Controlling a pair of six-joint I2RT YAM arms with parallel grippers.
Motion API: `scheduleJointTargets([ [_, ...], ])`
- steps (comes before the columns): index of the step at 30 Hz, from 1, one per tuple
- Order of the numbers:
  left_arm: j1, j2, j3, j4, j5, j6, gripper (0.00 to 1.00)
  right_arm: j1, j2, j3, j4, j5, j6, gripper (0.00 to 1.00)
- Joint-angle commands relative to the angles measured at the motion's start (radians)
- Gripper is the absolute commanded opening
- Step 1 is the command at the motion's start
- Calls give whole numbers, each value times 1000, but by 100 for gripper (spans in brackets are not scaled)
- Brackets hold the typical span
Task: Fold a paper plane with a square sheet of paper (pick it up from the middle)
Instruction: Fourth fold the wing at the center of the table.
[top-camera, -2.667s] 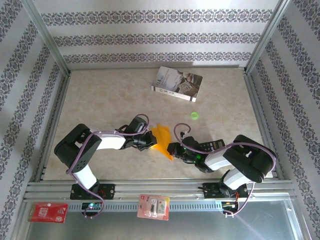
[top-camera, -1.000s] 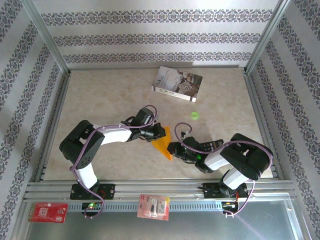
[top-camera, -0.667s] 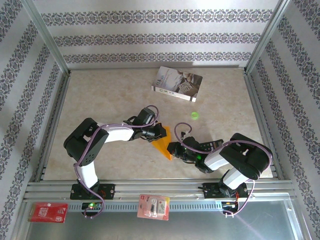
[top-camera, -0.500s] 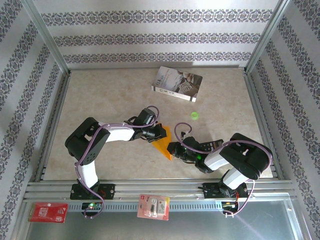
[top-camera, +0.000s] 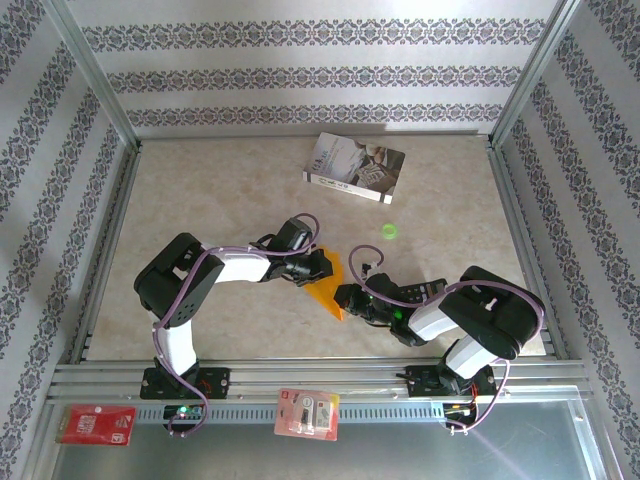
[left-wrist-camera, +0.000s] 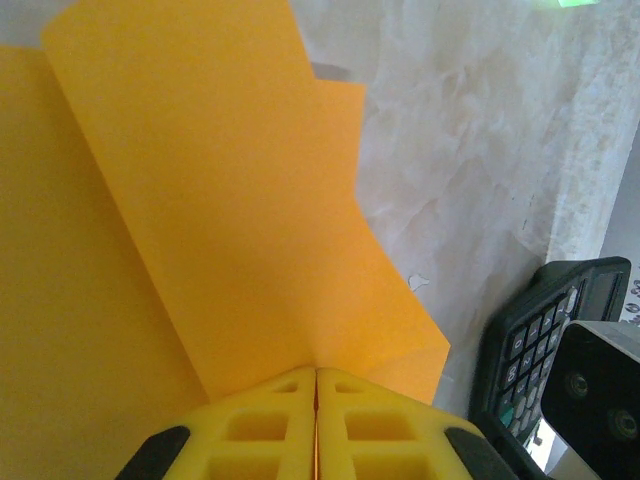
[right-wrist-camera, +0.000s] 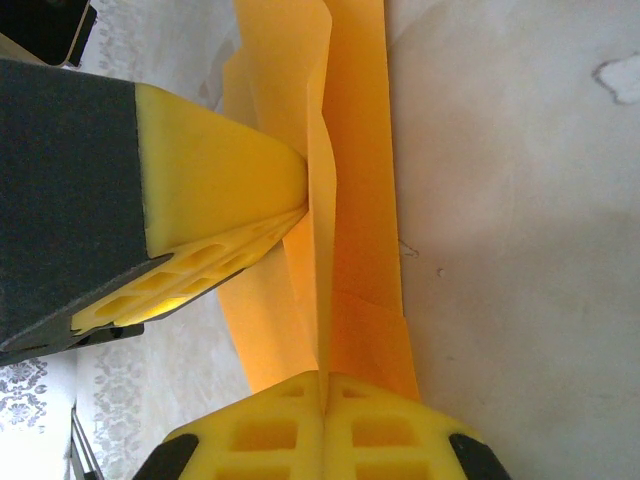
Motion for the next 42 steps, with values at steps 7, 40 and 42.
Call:
scheduleJointTargets([
  [7,14,7,-48,42,-18,18,7,9,44,2,-60,0,15,0],
  [40,12,-121,-52,102,63,6,17,-7,47,6,-60,-23,-8,1],
  [42,6,-98,-31,107,78,7,17,-7,49,8,-61,-25,-9,1],
])
